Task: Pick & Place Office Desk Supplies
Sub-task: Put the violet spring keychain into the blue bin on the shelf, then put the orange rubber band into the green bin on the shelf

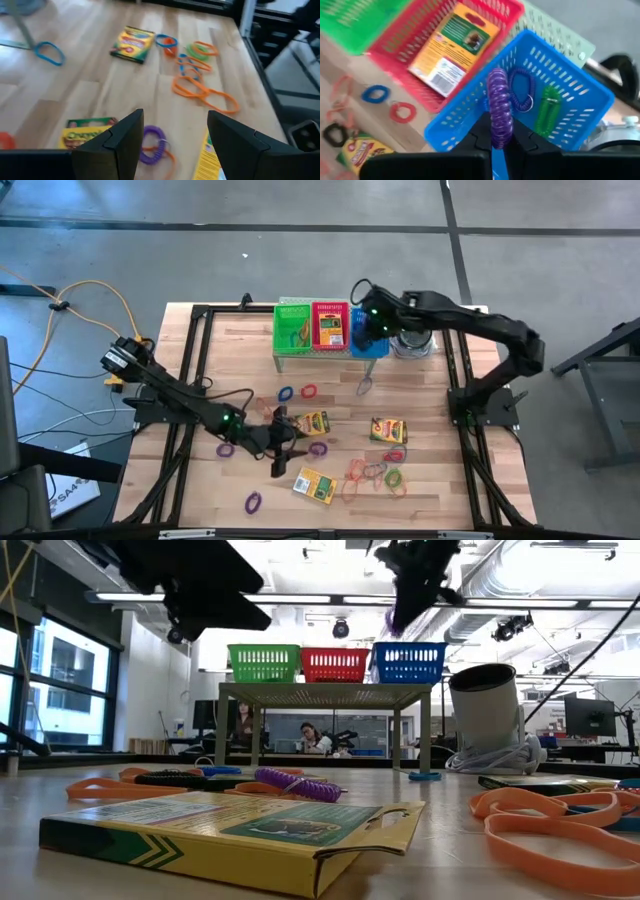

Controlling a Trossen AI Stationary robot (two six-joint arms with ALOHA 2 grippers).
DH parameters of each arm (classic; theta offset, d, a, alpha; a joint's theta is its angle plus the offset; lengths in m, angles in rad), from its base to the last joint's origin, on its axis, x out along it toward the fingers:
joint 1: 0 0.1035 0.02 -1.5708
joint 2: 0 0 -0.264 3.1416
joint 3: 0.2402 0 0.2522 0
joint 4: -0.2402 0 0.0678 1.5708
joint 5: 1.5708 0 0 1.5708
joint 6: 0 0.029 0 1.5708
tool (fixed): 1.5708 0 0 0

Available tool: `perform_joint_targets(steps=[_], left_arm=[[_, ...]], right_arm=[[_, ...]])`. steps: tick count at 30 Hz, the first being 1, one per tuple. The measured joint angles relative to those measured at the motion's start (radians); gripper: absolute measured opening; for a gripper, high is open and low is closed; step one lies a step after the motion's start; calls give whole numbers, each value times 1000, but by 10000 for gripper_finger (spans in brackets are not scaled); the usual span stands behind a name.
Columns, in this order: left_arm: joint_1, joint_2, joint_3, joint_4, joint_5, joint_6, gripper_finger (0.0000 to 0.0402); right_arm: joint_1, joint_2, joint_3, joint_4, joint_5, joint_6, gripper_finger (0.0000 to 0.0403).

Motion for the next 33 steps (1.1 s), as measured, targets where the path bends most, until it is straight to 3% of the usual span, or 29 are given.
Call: perform_joint_targets(steps=[5, 13, 24, 33], left_arm=[[-15, 0, 0, -6, 55, -14, 213], [-20, 0, 0, -29, 55, -15, 213], [-33, 0, 0, -29, 55, -26, 213], [-33, 0, 0, -33, 81, -42, 213]], right_arm=[[-57, 73, 19, -59, -10, 2, 29], [-81, 87, 19, -13, -97, -15, 40], [-79, 84, 19, 23, -134, -2, 119], [-24, -49, 19, 134, -140, -30, 134]])
